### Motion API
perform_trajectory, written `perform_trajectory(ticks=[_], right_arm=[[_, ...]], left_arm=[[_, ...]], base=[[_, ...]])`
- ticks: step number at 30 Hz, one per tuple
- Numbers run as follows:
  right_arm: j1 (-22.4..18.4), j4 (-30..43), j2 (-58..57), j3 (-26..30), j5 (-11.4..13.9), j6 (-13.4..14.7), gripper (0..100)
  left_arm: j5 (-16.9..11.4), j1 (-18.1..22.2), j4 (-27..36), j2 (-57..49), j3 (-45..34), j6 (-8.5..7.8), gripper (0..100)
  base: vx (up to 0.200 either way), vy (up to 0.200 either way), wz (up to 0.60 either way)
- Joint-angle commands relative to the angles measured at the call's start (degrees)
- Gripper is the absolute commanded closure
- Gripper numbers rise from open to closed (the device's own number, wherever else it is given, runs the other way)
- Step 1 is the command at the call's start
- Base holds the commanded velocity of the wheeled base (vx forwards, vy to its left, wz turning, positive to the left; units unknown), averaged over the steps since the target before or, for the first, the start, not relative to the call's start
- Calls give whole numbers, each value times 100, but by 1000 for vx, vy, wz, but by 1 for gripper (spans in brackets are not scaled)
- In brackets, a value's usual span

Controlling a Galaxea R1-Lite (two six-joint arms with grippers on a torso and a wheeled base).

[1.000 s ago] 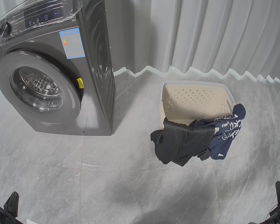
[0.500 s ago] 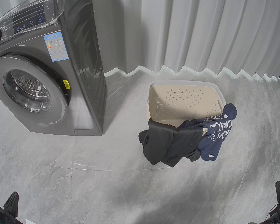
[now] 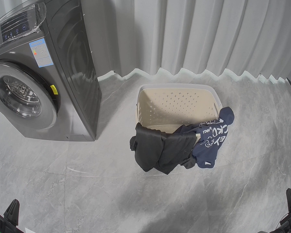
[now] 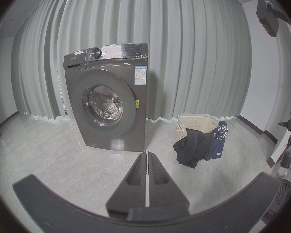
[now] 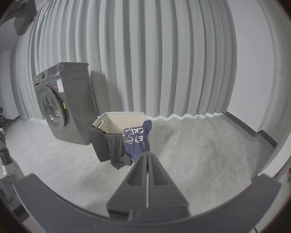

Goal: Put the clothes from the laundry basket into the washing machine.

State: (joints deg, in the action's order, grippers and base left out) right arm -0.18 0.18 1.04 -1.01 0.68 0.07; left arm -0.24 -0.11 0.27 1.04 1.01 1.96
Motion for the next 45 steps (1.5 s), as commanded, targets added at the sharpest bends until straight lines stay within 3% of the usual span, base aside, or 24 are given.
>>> perform_trajectory(ticks=[1, 14, 23, 32, 45], right_arm=[[1, -1, -25, 92, 2, 1, 100], [1, -1, -25, 92, 2, -7, 100], [1, -1, -25, 92, 2, 1, 100], [1, -1, -25, 92, 2, 1, 100], [1, -1, -25, 92, 2, -7, 100]], left_arm=[[-2, 2, 0, -95, -92, 23, 100], [-2, 2, 0, -95, -92, 32, 100], [7, 2, 0, -95, -84, 32, 100], [16, 2, 0, -95, -84, 15, 100], [7, 2, 0, -95, -92, 32, 100]], base=[[200, 0, 0], [200, 0, 0], [0, 0, 0], [0, -200, 0], [0, 0, 0]])
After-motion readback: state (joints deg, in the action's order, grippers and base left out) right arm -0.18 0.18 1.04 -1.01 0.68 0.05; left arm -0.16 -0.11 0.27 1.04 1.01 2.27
